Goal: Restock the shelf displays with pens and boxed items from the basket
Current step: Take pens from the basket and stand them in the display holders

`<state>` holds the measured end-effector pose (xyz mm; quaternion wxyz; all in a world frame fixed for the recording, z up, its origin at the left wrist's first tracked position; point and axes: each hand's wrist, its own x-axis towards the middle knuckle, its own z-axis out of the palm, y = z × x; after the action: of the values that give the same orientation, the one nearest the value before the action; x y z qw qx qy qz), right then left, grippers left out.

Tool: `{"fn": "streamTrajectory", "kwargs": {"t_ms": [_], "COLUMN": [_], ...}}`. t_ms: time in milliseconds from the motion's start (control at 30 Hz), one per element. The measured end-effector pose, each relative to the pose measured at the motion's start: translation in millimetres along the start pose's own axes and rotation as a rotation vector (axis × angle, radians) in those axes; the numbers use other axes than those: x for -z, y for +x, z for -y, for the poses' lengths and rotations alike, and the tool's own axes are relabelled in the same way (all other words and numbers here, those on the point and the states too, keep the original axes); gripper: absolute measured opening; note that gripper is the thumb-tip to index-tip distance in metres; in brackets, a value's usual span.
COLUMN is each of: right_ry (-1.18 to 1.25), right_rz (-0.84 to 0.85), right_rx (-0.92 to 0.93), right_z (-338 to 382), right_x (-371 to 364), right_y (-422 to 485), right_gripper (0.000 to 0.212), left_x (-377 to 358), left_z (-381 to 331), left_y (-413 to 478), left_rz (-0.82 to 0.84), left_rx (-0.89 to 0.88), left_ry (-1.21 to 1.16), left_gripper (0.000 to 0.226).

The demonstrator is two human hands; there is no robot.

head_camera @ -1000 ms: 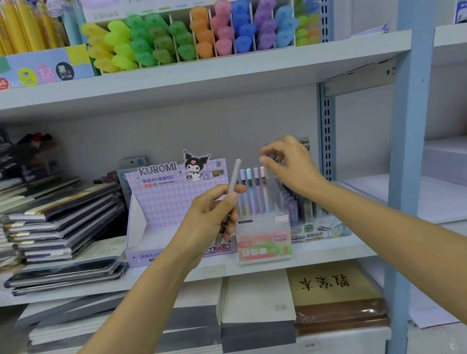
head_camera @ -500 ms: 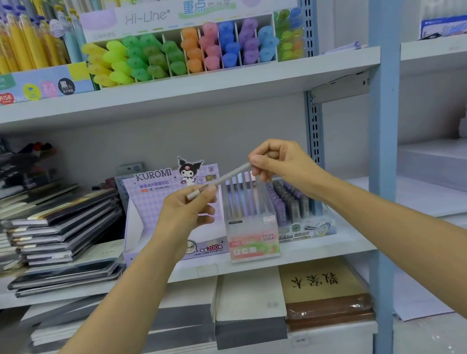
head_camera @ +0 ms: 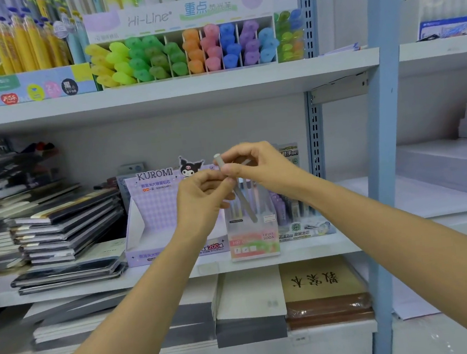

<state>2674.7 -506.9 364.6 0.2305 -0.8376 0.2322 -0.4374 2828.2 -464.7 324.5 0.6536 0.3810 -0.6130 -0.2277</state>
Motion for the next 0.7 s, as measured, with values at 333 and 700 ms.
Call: {"fn": "streamTrajectory", "kwargs": {"t_ms": [333, 700], "right_ry": [-0.078, -0.417], "right_rz": [-0.503, -0.355], "right_rx": [-0.141, -0.164], "right_z": [-32, -67], "right_x": [18, 6], "right_y": [-1, -7], "right_gripper": [0.012, 0.014], "left_x": [9, 8], "left_z": [53, 76], "left_y": [-44, -54], "left_rz": [0.342, 0.34], "left_rx": [-0.421, -0.485], "left_ry": [0.875, 0.993], "left_gripper": [0.045, 0.062]}}
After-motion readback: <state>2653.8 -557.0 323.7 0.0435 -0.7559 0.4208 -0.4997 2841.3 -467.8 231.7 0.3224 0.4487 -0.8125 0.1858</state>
